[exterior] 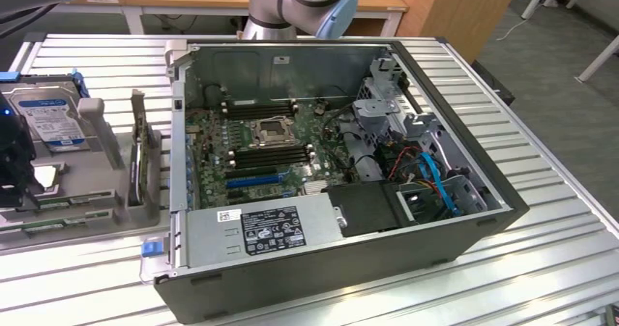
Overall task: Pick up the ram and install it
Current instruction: 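Pick up the ram and move it above insertion slot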
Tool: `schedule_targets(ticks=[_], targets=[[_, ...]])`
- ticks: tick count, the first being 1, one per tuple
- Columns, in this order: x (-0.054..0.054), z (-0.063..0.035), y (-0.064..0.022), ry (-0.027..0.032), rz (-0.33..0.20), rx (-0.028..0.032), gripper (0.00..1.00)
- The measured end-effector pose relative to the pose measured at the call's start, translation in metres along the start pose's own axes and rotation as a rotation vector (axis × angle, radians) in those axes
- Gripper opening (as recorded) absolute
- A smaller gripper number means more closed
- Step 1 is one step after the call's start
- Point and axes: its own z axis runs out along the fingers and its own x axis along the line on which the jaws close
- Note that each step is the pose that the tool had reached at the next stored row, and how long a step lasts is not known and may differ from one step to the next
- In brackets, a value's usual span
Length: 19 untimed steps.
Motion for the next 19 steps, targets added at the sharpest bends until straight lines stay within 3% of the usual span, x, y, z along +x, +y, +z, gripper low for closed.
schedule_targets(ticks=[19], targets=[[0.004,0.0130,-0.0004,0.0000,0.000,0.0000,0.30]])
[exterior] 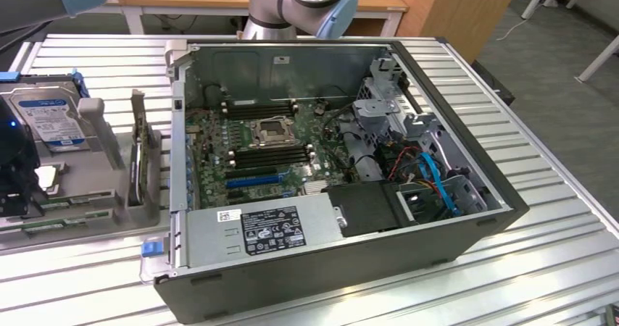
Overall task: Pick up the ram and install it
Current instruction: 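Pick up the ram and move it above insertion slot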
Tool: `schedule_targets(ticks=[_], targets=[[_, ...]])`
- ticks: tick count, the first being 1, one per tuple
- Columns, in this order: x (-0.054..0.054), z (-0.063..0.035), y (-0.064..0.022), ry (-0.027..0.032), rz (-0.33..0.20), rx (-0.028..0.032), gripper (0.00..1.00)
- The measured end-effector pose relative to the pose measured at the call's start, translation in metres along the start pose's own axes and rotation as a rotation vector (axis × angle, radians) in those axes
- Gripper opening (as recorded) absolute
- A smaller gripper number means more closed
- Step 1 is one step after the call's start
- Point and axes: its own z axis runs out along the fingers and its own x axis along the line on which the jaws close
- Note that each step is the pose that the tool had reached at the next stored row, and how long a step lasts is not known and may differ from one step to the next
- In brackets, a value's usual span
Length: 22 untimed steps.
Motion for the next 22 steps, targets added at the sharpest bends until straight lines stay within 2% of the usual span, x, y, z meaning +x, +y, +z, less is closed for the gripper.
schedule_targets(ticks=[11,22], targets=[[0.001,0.0024,-0.0002,-0.0001,0.000,0.0001,0.30],[0.001,0.0019,-0.0115,0.0000,0.000,-0.0001,0.30]])
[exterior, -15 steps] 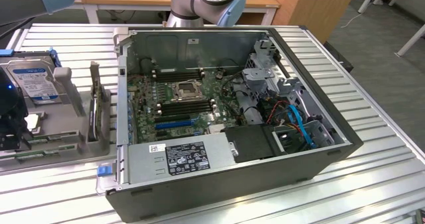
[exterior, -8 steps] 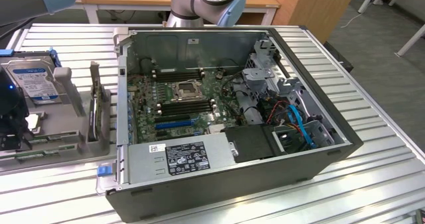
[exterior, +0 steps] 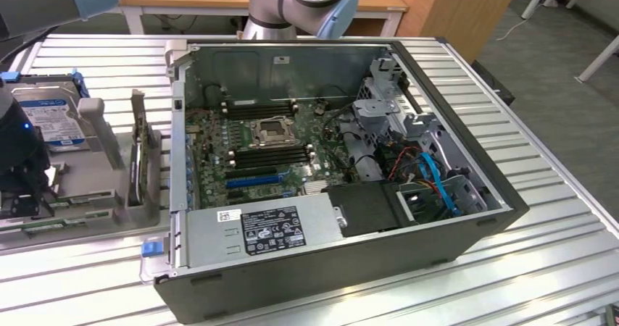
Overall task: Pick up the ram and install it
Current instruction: 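Pick up the ram and move it above insertion slot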
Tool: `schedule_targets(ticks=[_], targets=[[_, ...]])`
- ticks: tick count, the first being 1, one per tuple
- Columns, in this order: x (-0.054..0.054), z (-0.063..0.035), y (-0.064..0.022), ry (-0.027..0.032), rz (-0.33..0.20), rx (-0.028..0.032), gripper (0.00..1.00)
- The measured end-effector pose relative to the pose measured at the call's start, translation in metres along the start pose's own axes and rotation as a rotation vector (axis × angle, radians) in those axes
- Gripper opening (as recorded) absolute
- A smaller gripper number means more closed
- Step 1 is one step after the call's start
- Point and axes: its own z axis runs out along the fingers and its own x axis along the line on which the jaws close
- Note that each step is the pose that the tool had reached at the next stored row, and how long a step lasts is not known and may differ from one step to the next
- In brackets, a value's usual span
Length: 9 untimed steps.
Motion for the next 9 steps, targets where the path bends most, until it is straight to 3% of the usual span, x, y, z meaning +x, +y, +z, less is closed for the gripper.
schedule_targets(ticks=[9], targets=[[0.0003,-0.0004,-0.0102,0.0000,0.000,-0.0001,0.30]])
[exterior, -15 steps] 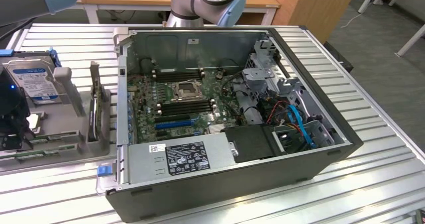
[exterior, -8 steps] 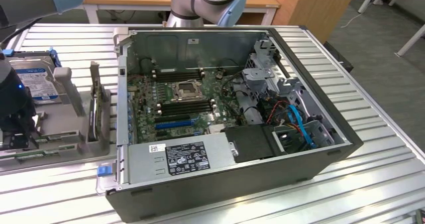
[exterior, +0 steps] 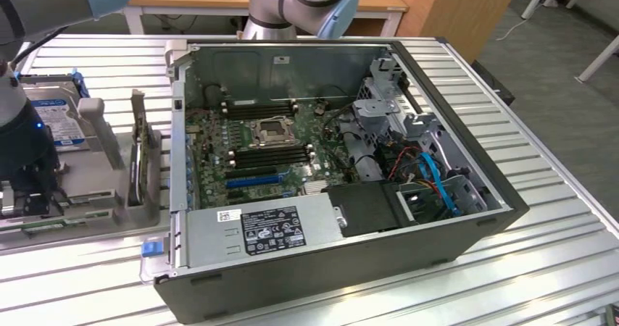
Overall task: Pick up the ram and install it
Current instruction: 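Pick up the ram and move it above insertion slot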
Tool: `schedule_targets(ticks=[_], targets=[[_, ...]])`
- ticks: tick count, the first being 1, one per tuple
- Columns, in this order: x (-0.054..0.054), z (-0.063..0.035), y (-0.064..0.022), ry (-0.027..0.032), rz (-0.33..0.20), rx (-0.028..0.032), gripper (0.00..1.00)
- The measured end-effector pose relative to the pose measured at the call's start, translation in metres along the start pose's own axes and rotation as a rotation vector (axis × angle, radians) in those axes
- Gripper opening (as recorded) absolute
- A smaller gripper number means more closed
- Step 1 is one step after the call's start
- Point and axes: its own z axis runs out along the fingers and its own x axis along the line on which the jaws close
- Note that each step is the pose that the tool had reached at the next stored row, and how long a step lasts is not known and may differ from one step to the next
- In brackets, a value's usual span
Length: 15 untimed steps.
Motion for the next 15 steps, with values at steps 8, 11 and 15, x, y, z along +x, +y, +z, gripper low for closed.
schedule_targets(ticks=[8,11,15], targets=[[0.0001,-0.0002,-0.0059,0.0000,0.000,0.0000,0.30],[0.0001,-0.0003,-0.0059,0.0000,0.000,0.0000,0.30],[0.0001,0.0009,-0.0061,-0.0001,0.000,0.0001,0.30]])
